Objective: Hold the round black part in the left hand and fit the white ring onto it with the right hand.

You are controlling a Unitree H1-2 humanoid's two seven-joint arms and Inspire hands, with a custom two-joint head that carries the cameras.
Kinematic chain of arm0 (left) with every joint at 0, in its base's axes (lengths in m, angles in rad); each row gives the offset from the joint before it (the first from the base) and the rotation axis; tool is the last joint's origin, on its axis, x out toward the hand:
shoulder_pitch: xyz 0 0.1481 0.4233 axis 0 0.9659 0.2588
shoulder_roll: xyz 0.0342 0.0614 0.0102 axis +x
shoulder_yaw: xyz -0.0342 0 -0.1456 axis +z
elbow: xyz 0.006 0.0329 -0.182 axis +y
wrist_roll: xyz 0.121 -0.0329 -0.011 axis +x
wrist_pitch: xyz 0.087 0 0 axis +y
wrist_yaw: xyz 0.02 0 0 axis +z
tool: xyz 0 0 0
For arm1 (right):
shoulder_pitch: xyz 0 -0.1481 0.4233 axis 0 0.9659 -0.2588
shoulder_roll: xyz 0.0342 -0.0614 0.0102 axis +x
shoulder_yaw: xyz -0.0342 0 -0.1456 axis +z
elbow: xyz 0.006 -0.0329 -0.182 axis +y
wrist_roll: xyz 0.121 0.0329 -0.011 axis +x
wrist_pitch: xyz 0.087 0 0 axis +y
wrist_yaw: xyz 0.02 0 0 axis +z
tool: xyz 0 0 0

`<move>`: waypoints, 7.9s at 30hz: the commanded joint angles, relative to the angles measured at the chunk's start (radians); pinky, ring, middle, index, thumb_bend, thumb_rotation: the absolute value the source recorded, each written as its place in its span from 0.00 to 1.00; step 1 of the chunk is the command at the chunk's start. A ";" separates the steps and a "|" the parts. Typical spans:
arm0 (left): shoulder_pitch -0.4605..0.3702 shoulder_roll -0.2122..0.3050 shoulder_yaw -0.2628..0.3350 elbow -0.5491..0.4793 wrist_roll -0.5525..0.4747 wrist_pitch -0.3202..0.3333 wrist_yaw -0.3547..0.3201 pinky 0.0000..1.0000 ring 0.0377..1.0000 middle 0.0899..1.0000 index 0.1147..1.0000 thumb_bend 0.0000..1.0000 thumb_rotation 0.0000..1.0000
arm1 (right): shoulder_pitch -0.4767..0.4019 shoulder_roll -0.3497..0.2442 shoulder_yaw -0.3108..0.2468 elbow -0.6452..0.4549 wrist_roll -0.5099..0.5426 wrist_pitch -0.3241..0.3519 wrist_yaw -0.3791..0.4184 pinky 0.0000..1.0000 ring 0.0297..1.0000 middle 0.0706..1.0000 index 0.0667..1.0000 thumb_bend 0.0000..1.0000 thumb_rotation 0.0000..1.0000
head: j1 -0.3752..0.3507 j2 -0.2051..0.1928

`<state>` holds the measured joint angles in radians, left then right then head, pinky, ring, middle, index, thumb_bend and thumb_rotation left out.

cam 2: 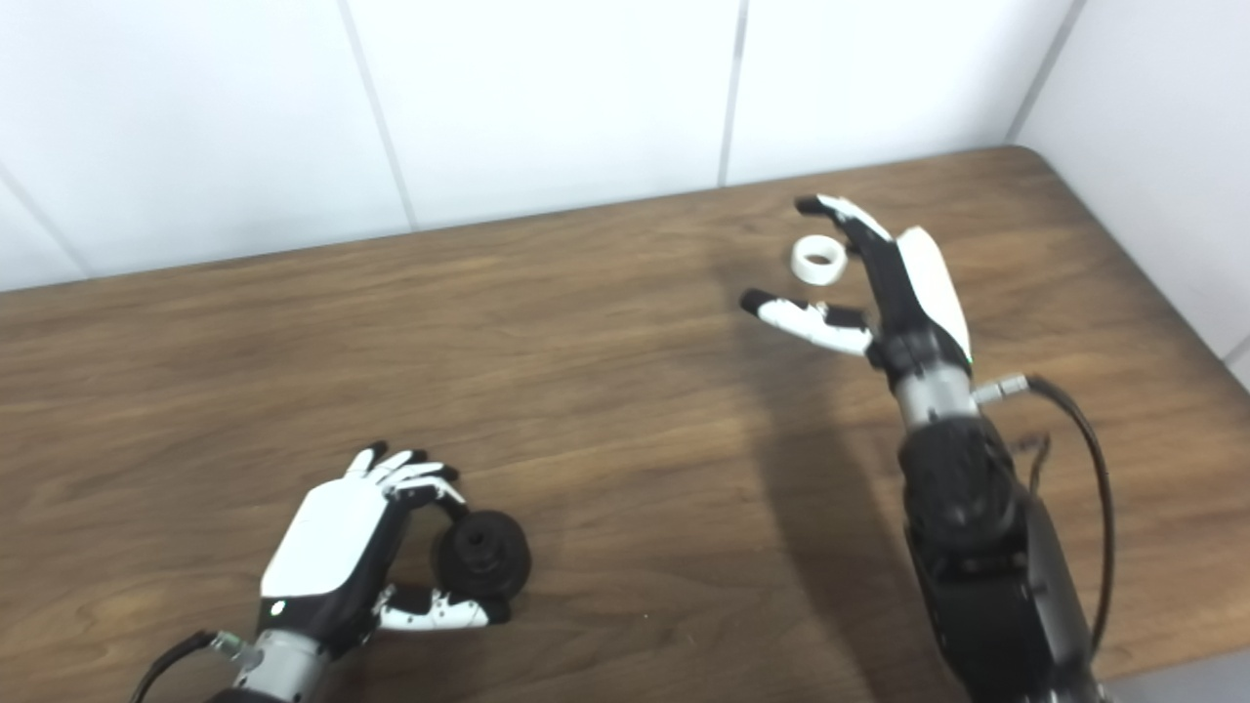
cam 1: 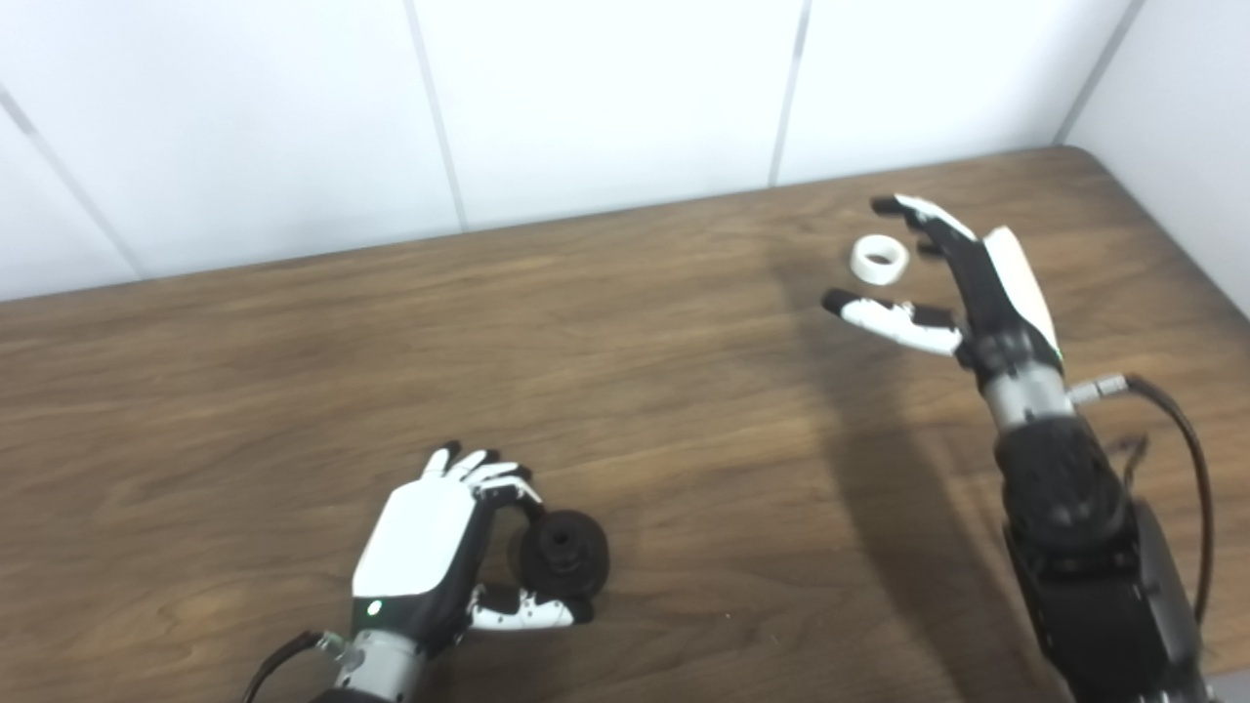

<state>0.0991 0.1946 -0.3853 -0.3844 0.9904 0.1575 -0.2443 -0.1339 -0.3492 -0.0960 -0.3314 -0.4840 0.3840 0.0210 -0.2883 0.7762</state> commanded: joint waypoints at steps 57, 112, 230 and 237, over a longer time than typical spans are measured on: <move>0.041 0.026 0.037 0.002 0.009 -0.020 -0.022 1.00 0.88 0.76 0.41 0.52 0.05 | -0.448 -0.226 0.254 0.655 -0.161 0.082 0.146 0.96 0.99 0.93 0.68 0.76 0.30 | -0.037 -0.007; 0.040 -0.017 0.013 -0.003 0.033 0.009 -0.045 1.00 0.90 0.75 0.41 0.52 0.05 | -0.364 -0.186 0.396 0.106 -0.221 0.055 0.365 1.00 0.94 0.82 0.45 0.52 0.14 | 0.051 0.019; 0.005 -0.143 -0.084 0.015 0.180 0.102 -0.064 1.00 0.89 0.77 0.41 0.52 0.05 | -0.143 0.083 0.529 -0.138 -0.285 -0.091 0.634 0.86 0.96 0.82 0.45 0.52 0.14 | 0.336 0.109; 0.005 -0.146 -0.084 0.017 0.184 0.105 -0.066 1.00 0.90 0.77 0.41 0.52 0.05 | -0.142 0.083 0.527 -0.140 -0.295 -0.091 0.636 0.87 0.96 0.84 0.45 0.52 0.15 | 0.336 0.109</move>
<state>0.0937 0.0512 -0.4536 -0.3776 1.1672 0.2613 -0.2759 -0.2529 -0.2678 0.4423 -0.4540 -0.7694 0.3102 0.6837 0.0460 0.8836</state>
